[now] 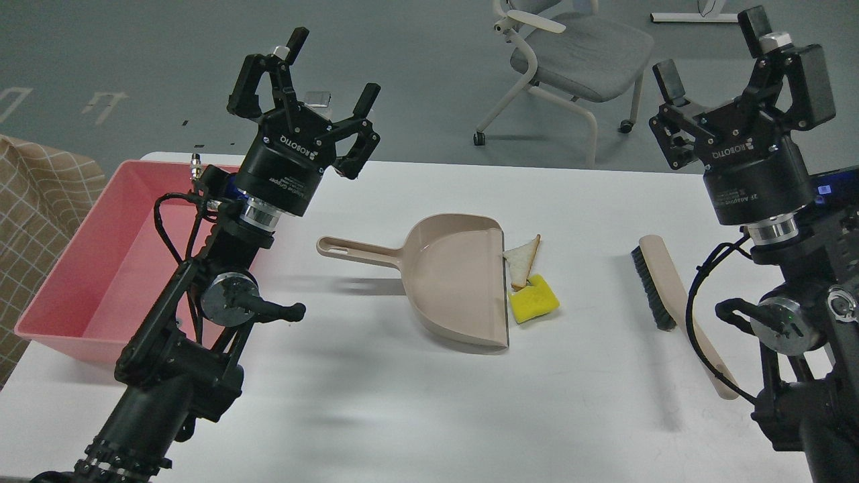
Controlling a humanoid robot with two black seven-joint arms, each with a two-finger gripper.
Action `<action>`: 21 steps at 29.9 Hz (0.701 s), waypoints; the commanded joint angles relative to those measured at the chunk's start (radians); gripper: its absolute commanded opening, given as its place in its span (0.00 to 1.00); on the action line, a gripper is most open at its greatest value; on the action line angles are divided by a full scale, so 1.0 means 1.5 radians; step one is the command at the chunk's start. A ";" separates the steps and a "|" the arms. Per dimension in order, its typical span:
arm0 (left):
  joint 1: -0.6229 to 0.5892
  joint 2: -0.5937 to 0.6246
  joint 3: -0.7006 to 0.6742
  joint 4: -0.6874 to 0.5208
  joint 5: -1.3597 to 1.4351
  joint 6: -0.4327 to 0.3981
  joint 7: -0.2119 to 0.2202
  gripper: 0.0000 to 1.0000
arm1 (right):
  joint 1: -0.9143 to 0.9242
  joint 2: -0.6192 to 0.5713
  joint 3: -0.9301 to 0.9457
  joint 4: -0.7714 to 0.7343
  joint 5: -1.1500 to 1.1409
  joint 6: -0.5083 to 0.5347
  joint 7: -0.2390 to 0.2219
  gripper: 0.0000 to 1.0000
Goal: Sweep and dump garbage into bin
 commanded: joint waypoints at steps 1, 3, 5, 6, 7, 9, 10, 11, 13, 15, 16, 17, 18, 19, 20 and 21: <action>0.009 -0.002 0.001 -0.005 0.001 0.000 -0.005 0.99 | -0.003 0.013 0.003 -0.001 0.000 0.000 0.001 1.00; 0.010 -0.003 0.002 -0.006 0.002 0.000 -0.020 0.99 | -0.003 0.013 0.004 -0.004 0.000 0.000 0.001 1.00; 0.013 -0.003 0.002 -0.006 0.001 0.000 -0.033 0.99 | -0.006 0.013 0.006 -0.004 0.000 0.000 0.001 1.00; 0.014 -0.003 0.001 -0.006 0.001 0.000 -0.033 0.99 | -0.007 0.013 0.007 -0.004 0.000 0.000 0.001 1.00; 0.014 -0.003 0.001 -0.006 0.001 0.000 -0.034 0.99 | -0.007 0.013 0.007 -0.004 0.000 0.000 0.001 1.00; 0.015 -0.004 0.002 -0.006 0.001 0.000 -0.034 0.99 | -0.007 0.013 0.009 -0.004 0.001 0.000 0.001 1.00; 0.015 -0.004 0.002 -0.006 0.001 0.000 -0.034 0.99 | -0.007 0.013 0.009 -0.004 0.001 0.000 0.001 1.00; 0.015 -0.003 0.002 -0.006 0.000 0.000 -0.033 0.99 | -0.007 0.013 0.009 -0.005 0.001 0.000 0.001 1.00; 0.014 -0.002 0.001 -0.005 -0.001 0.000 -0.035 0.99 | -0.007 0.013 0.010 -0.005 0.001 0.000 0.001 1.00; 0.015 -0.002 0.002 -0.005 0.001 0.000 -0.034 0.99 | -0.008 0.013 0.010 -0.004 0.001 0.000 0.001 1.00; 0.014 -0.002 0.002 -0.006 0.001 0.000 -0.034 0.99 | -0.008 0.013 0.010 -0.004 0.001 0.000 0.001 1.00; 0.014 -0.002 0.002 -0.005 0.001 0.000 -0.034 0.99 | -0.008 0.013 0.011 -0.004 0.001 0.000 0.001 1.00; 0.014 -0.002 0.002 -0.005 0.001 0.000 -0.034 0.99 | -0.008 0.013 0.011 -0.004 0.001 0.000 0.001 1.00; 0.014 -0.002 0.002 -0.006 0.001 0.000 -0.034 0.99 | -0.008 0.013 0.012 -0.004 0.001 0.000 0.001 1.00; 0.014 -0.001 0.002 -0.006 0.001 0.000 -0.034 0.99 | -0.008 0.013 0.012 -0.004 0.001 0.000 0.001 1.00; 0.014 -0.001 0.002 -0.006 0.002 0.000 -0.034 0.99 | -0.008 0.013 0.012 -0.004 0.001 0.000 0.001 1.00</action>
